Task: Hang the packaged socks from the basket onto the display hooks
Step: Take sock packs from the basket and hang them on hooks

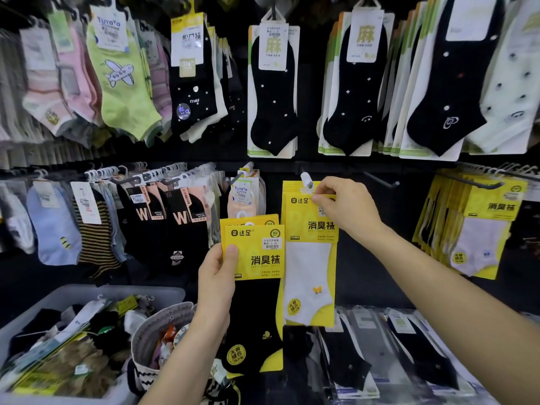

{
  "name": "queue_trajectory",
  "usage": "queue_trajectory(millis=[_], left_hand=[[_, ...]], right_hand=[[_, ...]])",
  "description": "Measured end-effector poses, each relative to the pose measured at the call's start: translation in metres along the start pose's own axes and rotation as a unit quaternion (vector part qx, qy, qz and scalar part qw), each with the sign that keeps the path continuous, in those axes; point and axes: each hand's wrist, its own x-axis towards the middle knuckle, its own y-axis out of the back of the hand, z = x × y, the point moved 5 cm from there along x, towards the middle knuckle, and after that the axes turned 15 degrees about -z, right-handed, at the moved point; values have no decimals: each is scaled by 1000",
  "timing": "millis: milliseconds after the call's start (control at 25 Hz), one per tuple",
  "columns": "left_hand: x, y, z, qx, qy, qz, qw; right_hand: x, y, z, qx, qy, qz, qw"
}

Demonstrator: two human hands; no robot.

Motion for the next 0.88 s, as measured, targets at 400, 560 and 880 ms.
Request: queue_trajectory(millis=[400, 560, 880], left_hand=[[-10, -31, 11, 4, -40, -32, 999], [-10, -49, 10, -23, -59, -16, 998], [-5, -60, 0, 10, -24, -74, 997]], right_hand=[[-45, 6, -45, 25, 147, -35, 988], [-51, 11, -38, 0, 83, -59, 995], [-53, 24, -8, 119, 35, -47, 991]])
